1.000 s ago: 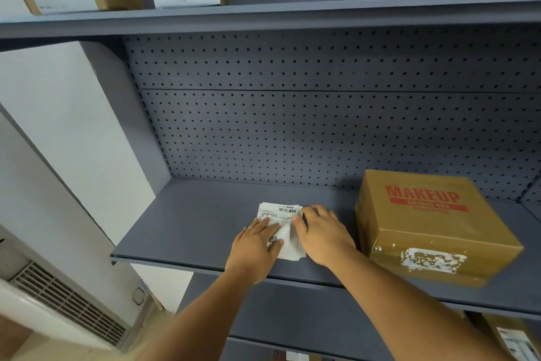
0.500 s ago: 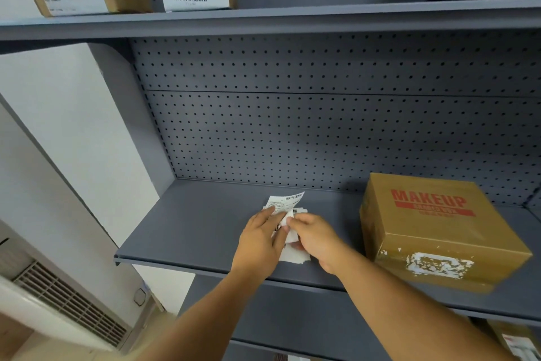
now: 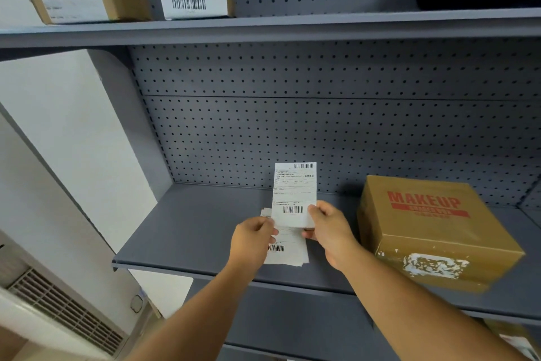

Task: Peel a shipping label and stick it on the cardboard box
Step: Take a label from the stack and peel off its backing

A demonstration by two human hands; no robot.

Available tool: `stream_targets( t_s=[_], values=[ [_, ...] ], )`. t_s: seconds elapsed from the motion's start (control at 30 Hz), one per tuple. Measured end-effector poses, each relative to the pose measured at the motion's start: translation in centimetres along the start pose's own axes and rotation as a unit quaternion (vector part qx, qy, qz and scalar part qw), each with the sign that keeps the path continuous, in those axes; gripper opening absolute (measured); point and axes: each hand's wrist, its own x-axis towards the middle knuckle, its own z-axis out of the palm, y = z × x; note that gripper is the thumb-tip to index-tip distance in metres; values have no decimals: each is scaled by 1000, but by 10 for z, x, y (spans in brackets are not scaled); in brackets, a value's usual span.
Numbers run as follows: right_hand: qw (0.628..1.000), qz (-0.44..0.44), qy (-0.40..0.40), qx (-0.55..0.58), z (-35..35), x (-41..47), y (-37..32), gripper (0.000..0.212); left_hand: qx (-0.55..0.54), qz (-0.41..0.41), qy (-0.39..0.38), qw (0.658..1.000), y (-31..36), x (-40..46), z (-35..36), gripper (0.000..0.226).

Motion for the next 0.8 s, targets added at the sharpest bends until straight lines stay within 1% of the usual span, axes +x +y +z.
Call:
stream_targets(
  t_s=[0.13, 0.2, 0.43, 0.7, 0.8],
  values=[
    [997, 20, -4, 68, -1, -2, 0, 16, -51, 3, -13, 999, 2, -2, 1, 22],
    [996, 21, -4, 85, -2, -4, -2, 16, -88, -13, -22, 996, 3, -1, 1, 21],
    [996, 9, 3, 87, -1, -4, -1, 18, -213, -80, -65, 972, 2, -3, 0, 13],
    [996, 1, 0, 89, -1, -4, 0, 19, -240, -85, -111, 961, 2, -4, -5, 16],
    [996, -3, 5, 89, -2, -4, 0, 19, -250, -78, -126, 957, 0, -5, -7, 10]
  ],
)
